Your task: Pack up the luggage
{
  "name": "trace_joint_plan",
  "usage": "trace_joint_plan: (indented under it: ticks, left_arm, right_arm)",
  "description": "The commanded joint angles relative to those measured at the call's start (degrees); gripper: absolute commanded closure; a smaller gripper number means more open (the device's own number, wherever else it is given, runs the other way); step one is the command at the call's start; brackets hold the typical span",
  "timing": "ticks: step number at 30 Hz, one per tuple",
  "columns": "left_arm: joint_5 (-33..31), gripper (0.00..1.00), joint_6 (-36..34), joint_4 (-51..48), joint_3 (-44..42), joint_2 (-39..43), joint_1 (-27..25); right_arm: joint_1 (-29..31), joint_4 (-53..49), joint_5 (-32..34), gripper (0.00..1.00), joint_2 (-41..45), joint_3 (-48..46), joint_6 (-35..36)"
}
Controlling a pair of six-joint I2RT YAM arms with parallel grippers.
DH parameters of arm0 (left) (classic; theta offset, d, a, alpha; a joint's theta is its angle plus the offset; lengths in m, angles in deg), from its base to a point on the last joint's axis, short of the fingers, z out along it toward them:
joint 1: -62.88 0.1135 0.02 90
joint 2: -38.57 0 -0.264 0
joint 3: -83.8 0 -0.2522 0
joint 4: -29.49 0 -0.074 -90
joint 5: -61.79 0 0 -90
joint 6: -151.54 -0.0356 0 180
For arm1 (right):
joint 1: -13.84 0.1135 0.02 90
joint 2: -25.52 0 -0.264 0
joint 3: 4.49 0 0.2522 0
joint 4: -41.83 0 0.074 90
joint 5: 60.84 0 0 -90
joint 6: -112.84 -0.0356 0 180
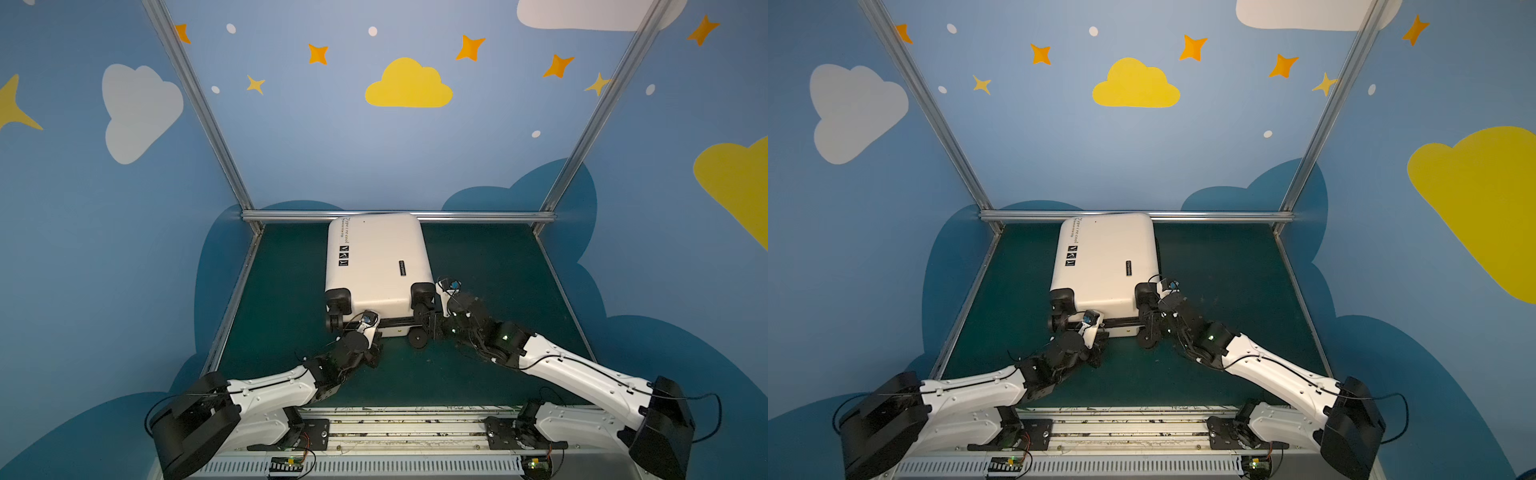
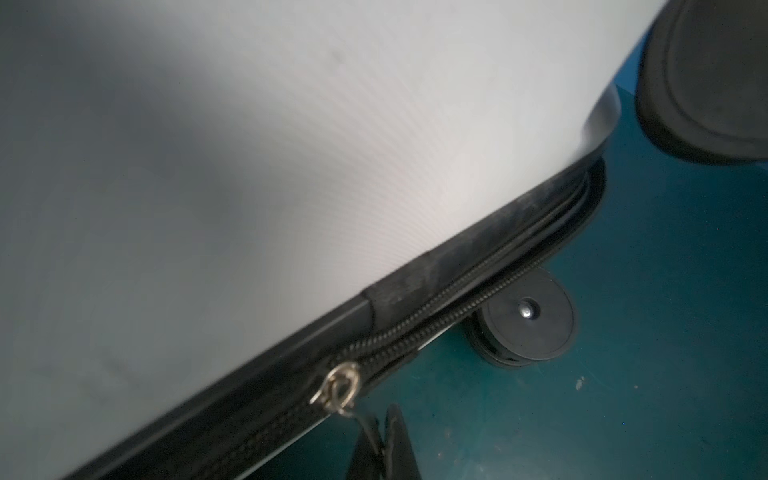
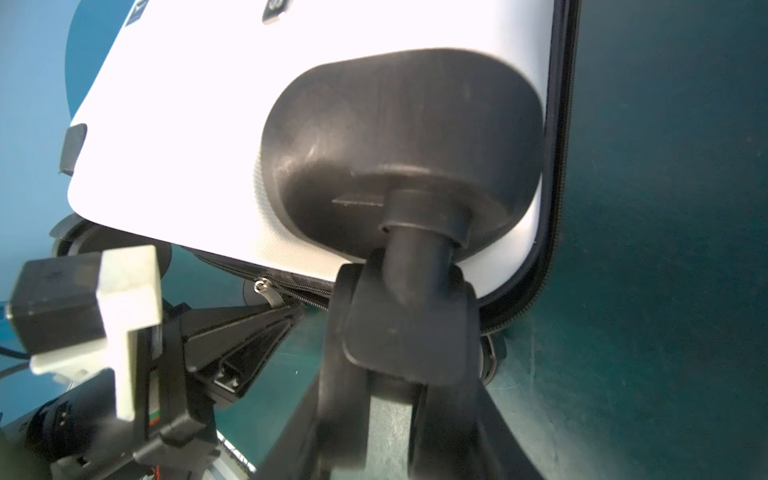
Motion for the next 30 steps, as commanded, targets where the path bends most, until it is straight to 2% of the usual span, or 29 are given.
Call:
trace_joint_plan:
  ticks: [1,26,30]
  left_arm:
    - [4.3,0.97,-3.3,8.6,4.7,-1.2,-2.6]
    - [8.3,0.97,-4.3,18.2,15.8,-19.5,-7.5]
    - [7.3,0.97,-3.6,21.3,16.8,-22.3,-7.8]
  right_arm:
    - [1.5,4.6,-6.7,1.00,1.9,3.8,7.5]
    - [0.8,5.0,-7.1,1.00,1.8,2.9,5.7]
    - [0.5,4.3,-4.8,1.00,1.9,2.9,4.7]
